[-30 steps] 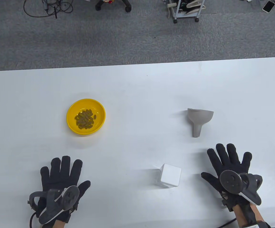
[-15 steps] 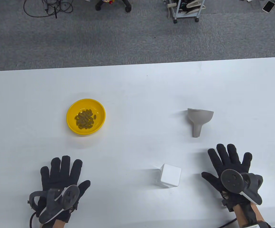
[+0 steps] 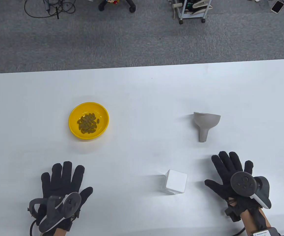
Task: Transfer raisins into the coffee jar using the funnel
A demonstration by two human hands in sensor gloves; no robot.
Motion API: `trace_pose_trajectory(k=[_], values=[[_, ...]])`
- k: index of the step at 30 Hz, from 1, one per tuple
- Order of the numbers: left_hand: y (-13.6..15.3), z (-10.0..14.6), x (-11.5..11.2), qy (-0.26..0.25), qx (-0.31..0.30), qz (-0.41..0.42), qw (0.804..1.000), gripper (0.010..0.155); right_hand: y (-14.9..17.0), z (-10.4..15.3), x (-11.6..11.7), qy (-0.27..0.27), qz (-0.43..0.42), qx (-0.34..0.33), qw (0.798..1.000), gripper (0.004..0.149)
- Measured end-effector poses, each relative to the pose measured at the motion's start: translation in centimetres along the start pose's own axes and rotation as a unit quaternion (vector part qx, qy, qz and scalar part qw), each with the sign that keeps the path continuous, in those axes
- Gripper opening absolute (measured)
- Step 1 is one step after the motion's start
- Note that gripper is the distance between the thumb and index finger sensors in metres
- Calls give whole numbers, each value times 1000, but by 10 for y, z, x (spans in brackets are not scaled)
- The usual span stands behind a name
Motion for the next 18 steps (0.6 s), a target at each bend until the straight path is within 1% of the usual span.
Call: trace_pose_trajectory(k=[2, 7, 9, 11, 13, 15, 18], values=[[2, 0, 0, 0, 1, 6, 1000, 83, -11, 0, 6, -28, -5, -23, 999, 91], [3, 0, 0, 2, -3, 13, 1000, 83, -39, 3, 18, -72, -13, -75, 994, 95], [1, -1, 0, 4, -7, 16, 1000, 83, -48, 2, 23, -93, -36, -60, 993, 95], [-1, -1, 0, 2, -12, 13, 1000, 83, -56, -2, 30, -132, -73, -50, 987, 100], [-3, -1, 0, 3, -14, 12, 1000, 83, -65, -6, 35, -139, -106, -51, 983, 102], [-4, -1, 0, 3, -17, 10, 1000, 83, -74, -9, 42, -160, -123, -53, 978, 106], [-5, 0, 0, 2, -20, 8, 1000, 83, -85, -13, 49, -163, -141, -61, 974, 109]])
Point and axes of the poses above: the tracker on the back of each hand, its own y axis roughly to the little-finger side, its own z axis roughly from the fingertips to the wrist, x = y × z, the point moved 3 cm from there along -z, roughly from the wrist to the fingertips, and after that the axes turned 5 degrees about y, right-handed, at the moved point
